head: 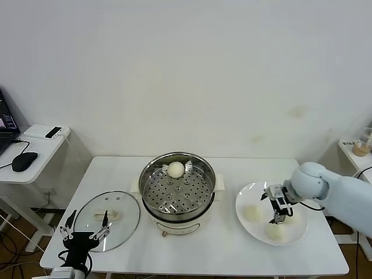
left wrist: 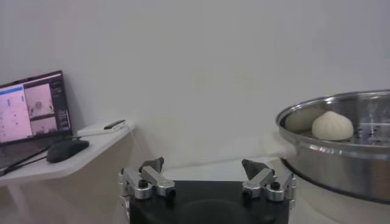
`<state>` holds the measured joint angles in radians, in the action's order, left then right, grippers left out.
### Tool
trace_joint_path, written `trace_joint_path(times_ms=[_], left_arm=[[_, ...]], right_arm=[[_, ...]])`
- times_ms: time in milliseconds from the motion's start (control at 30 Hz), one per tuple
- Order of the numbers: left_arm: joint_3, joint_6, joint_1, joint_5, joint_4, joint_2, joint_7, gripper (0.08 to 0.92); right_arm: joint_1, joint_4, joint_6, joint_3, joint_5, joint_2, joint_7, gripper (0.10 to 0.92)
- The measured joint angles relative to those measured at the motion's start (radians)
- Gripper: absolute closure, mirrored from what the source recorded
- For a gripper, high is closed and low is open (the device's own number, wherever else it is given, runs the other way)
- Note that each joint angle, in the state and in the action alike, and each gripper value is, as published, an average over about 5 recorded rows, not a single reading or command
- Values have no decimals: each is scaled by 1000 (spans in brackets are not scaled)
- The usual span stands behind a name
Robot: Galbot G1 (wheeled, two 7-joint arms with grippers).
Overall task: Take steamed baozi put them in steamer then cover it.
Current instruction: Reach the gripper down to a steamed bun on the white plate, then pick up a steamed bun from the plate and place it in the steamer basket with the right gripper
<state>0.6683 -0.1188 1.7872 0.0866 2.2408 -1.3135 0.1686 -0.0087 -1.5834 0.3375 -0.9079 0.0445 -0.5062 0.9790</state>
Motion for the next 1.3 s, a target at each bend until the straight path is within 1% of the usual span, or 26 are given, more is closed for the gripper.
trace_joint_path(times_ms=[300, 567, 667, 833, 900, 1033, 1300], left_arm=[[19, 0, 0, 3, -5, -2, 0, 177], [23, 0, 0, 3, -5, -6, 0, 177], [23, 0, 1, 3, -4, -8, 0, 177], [24, 1, 0, 3, -4, -11, 1, 177], [24, 1, -1, 3, -4, -11, 1, 177], [23, 1, -2, 3, -3, -12, 1, 177], [23, 1, -1, 5, 3, -9, 1, 177]], right_arm=[[-65, 102, -11, 49, 27, -84, -20, 203], [-93, 154, -4, 62, 37, -142, -25, 204], [-99, 165, 2, 66, 43, -155, -25, 228], [-100, 173, 10, 70, 48, -163, -19, 330], [-97, 174, 11, 69, 47, -162, -14, 357], [-80, 169, 11, 61, 38, -154, 5, 371], [22, 137, 9, 40, 2, -115, 67, 368]])
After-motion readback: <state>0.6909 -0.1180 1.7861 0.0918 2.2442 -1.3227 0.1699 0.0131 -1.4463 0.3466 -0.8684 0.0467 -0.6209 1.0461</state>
